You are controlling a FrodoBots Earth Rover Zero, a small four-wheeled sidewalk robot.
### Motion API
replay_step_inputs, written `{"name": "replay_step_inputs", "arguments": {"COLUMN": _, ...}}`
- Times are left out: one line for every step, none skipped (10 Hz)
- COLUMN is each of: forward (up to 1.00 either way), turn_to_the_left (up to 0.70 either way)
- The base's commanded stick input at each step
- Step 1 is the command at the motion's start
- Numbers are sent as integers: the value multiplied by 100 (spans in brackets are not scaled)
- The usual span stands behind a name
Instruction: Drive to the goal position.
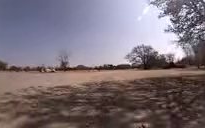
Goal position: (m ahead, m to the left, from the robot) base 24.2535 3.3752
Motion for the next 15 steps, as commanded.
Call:
{"name": "replay_step_inputs", "arguments": {"forward": 100, "turn_to_the_left": -2}}
{"name": "replay_step_inputs", "arguments": {"forward": 100, "turn_to_the_left": -2}}
{"name": "replay_step_inputs", "arguments": {"forward": 100, "turn_to_the_left": -2}}
{"name": "replay_step_inputs", "arguments": {"forward": 100, "turn_to_the_left": 0}}
{"name": "replay_step_inputs", "arguments": {"forward": 100, "turn_to_the_left": -1}}
{"name": "replay_step_inputs", "arguments": {"forward": 100, "turn_to_the_left": 0}}
{"name": "replay_step_inputs", "arguments": {"forward": 100, "turn_to_the_left": 0}}
{"name": "replay_step_inputs", "arguments": {"forward": 100, "turn_to_the_left": 0}}
{"name": "replay_step_inputs", "arguments": {"forward": 100, "turn_to_the_left": -1}}
{"name": "replay_step_inputs", "arguments": {"forward": 100, "turn_to_the_left": 0}}
{"name": "replay_step_inputs", "arguments": {"forward": 100, "turn_to_the_left": 0}}
{"name": "replay_step_inputs", "arguments": {"forward": 100, "turn_to_the_left": 0}}
{"name": "replay_step_inputs", "arguments": {"forward": 100, "turn_to_the_left": 0}}
{"name": "replay_step_inputs", "arguments": {"forward": 100, "turn_to_the_left": 0}}
{"name": "replay_step_inputs", "arguments": {"forward": 100, "turn_to_the_left": 0}}
